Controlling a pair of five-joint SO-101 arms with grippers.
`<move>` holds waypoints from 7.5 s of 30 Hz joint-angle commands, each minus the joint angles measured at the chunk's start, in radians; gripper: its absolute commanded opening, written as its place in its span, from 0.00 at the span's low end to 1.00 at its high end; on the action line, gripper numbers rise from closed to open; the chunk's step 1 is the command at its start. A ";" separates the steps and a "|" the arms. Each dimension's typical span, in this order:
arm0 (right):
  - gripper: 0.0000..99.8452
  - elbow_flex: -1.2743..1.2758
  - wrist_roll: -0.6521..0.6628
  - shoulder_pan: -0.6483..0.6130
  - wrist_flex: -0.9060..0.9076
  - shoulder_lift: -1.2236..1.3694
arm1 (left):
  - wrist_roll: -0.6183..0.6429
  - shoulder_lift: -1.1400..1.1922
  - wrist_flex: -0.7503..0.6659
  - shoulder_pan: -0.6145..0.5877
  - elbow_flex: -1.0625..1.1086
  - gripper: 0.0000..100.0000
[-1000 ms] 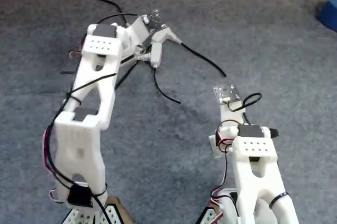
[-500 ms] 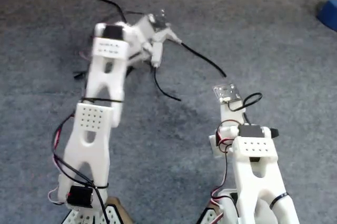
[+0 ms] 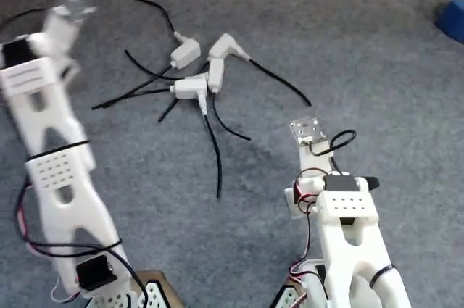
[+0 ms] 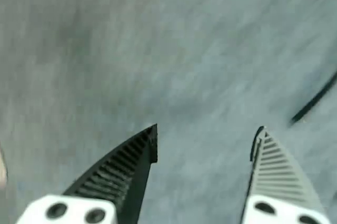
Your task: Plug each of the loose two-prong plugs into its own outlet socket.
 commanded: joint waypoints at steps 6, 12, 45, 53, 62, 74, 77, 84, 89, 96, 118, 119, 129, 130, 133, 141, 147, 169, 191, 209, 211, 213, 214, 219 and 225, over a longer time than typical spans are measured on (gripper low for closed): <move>0.61 -0.005 0.002 -0.015 -0.013 -0.022 | 0.103 -0.041 0.091 -0.295 -0.036 0.28; 0.61 -0.005 0.002 -0.015 -0.013 -0.019 | 0.167 -0.077 0.092 -0.458 0.001 0.28; 0.61 -0.004 0.002 -0.015 -0.010 -0.022 | 0.236 0.082 -0.397 -0.679 0.041 0.37; 0.61 -0.004 0.002 -0.015 -0.007 -0.022 | 0.239 0.120 -0.459 -0.704 0.067 0.36; 0.61 -0.004 0.002 -0.015 -0.007 -0.022 | 0.241 0.214 -0.565 -0.704 0.065 0.36; 0.61 -0.004 0.002 -0.015 -0.007 -0.022 | 0.163 0.216 -0.529 -0.679 0.084 0.19; 0.61 -0.004 0.002 -0.015 -0.007 -0.022 | 0.161 0.216 -0.522 -0.676 0.093 0.15; 0.61 -0.004 0.003 -0.015 -0.007 -0.022 | 0.163 0.202 -0.503 -0.656 0.081 0.03; 0.61 -0.004 0.003 -0.015 -0.007 -0.022 | 0.126 0.137 -0.261 -0.576 -0.050 0.03; 0.61 -0.004 0.003 -0.015 -0.007 -0.022 | 0.160 -0.062 0.109 -0.358 -0.042 0.03; 0.61 -0.004 0.011 -0.013 -0.007 -0.022 | 0.233 -0.878 0.124 0.452 1.210 0.03; 0.61 -0.004 0.011 -0.013 -0.005 -0.022 | 0.236 -0.938 0.123 0.493 1.279 0.03; 0.61 -0.008 0.011 -0.013 0.019 -0.022 | 0.187 -1.343 -0.192 0.739 2.087 0.03; 0.61 -0.008 0.011 -0.013 0.019 -0.022 | 0.169 -1.366 -0.218 0.762 2.149 0.03; 0.61 -0.008 0.011 -0.013 0.019 -0.022 | 0.161 -1.429 -0.264 0.825 2.264 0.03; 0.61 -0.008 0.011 -0.013 0.018 -0.021 | 0.028 -1.466 -0.344 0.835 2.356 0.03; 0.61 -0.010 0.011 -0.015 0.016 -0.015 | -0.025 -1.468 -0.493 0.849 2.345 0.03; 0.61 -0.010 0.011 -0.015 0.015 -0.015 | -0.086 -1.948 -0.726 1.058 2.732 0.03; 0.61 -0.008 0.011 -0.015 0.013 -0.015 | -0.009 -2.130 -0.727 0.995 2.901 0.06; 0.61 -0.005 0.011 -0.027 0.013 -0.015 | -0.140 -2.115 -0.729 0.748 2.867 0.36; 0.61 -0.005 0.011 -0.027 0.013 -0.015 | -0.158 -2.115 -0.729 0.648 2.819 0.36; 0.61 -0.005 0.011 -0.027 0.013 -0.015 | -0.158 -2.106 -0.741 0.513 2.755 0.36; 0.61 -0.005 0.011 -0.027 0.013 -0.015 | -0.157 -2.106 -0.769 0.438 2.727 0.36; 0.61 -0.005 0.011 -0.027 0.015 -0.015 | -0.041 -2.058 -1.114 0.031 2.684 0.36; 0.61 -0.005 0.011 -0.027 0.015 -0.015 | 0.100 -1.616 -1.201 -0.283 2.356 0.36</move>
